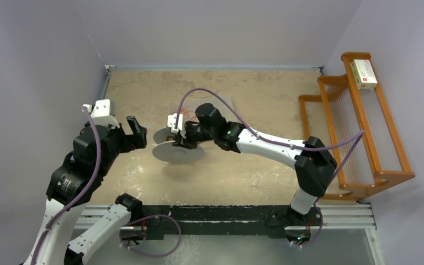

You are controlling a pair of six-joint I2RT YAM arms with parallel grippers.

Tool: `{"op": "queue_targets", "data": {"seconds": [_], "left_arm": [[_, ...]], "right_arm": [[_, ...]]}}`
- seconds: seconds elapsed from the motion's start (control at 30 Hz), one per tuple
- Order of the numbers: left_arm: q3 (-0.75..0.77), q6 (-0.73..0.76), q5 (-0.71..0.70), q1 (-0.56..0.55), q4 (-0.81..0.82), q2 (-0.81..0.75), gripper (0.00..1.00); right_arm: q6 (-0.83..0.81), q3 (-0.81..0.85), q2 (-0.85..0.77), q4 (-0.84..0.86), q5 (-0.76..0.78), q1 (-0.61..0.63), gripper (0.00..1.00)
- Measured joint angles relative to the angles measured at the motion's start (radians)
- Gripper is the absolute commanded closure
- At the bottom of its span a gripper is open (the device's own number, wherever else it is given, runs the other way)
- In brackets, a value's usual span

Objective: Wrap the cables

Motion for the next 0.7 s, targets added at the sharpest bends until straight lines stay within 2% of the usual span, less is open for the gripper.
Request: {"op": "queue_targets", "data": {"seconds": [0.5, 0.7], "left_arm": [[0.0, 0.0, 0.0, 0.0, 0.0, 0.0, 0.07], [0.0, 0.0, 0.0, 0.0, -0.001, 0.0, 0.07]], "right_arm": [[0.0, 0.007, 0.0, -0.008, -0.012, 0.0, 0.75], [0.0, 0.037, 0.0, -0.007, -0.024, 0.0, 0.67]]}}
